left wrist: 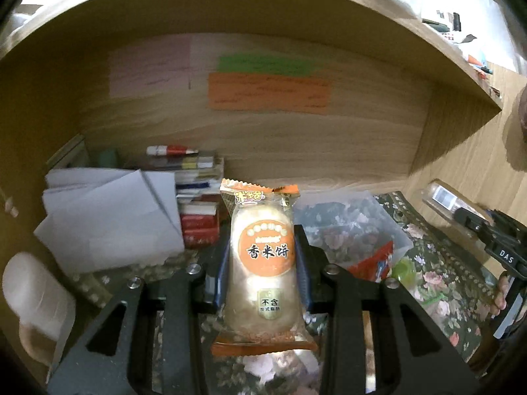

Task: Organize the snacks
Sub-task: 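Carry both snacks into the clear plastic box and open both tools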

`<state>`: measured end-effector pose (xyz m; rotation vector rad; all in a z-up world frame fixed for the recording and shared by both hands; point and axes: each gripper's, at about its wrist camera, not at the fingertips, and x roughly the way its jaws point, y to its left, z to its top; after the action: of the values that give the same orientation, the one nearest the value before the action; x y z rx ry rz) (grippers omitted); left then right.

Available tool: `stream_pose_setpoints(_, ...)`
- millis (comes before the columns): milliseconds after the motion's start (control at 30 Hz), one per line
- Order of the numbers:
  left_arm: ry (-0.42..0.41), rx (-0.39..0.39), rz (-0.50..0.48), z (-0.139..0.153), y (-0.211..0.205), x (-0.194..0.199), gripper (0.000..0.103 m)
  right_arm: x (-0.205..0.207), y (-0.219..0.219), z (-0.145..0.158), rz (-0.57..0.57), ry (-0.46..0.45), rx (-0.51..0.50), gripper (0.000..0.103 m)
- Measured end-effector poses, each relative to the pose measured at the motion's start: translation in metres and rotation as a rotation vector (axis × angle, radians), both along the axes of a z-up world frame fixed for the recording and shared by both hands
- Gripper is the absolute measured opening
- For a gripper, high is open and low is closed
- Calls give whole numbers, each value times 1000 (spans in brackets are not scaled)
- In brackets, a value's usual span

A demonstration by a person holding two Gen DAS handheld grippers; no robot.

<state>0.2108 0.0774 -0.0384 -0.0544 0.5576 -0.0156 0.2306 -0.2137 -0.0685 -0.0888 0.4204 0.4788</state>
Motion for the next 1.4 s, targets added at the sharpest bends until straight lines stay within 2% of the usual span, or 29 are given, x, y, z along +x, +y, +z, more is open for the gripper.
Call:
stream_pose_setpoints(400,55,9,-35,-13,-12,66,34,49,50,-2,64,22,-64,34)
stream_pose_setpoints(700,175,31,-72,-49,-23,115,34,90,75,-30,93,150,-152,34)
stream_pose_setpoints(1000,226,47,-75,-65,-28,138,35,108,87,-51,110,237,-195,35)
stream_pose_setpoints(1100,245,61,-63,-65,-33,139,45,108,87,-50,101,232,-210,36)
stream_pose_setpoints(1133,248,59,-58,-65,-33,140,54,104,87,-47,94,218,-216,38)
stream_pose_setpoints(1167,241,54,-55,-65,-32,138,58,102,87,-45,96,214,-215,41)
stream_pose_setpoints(1233,214,56,-47,-58,-33,131,59,94,85,-37,97,190,-201,54)
stream_pose_setpoints(1400,141,46,-45,-34,-33,99,68,75,73,-18,105,138,-181,59)
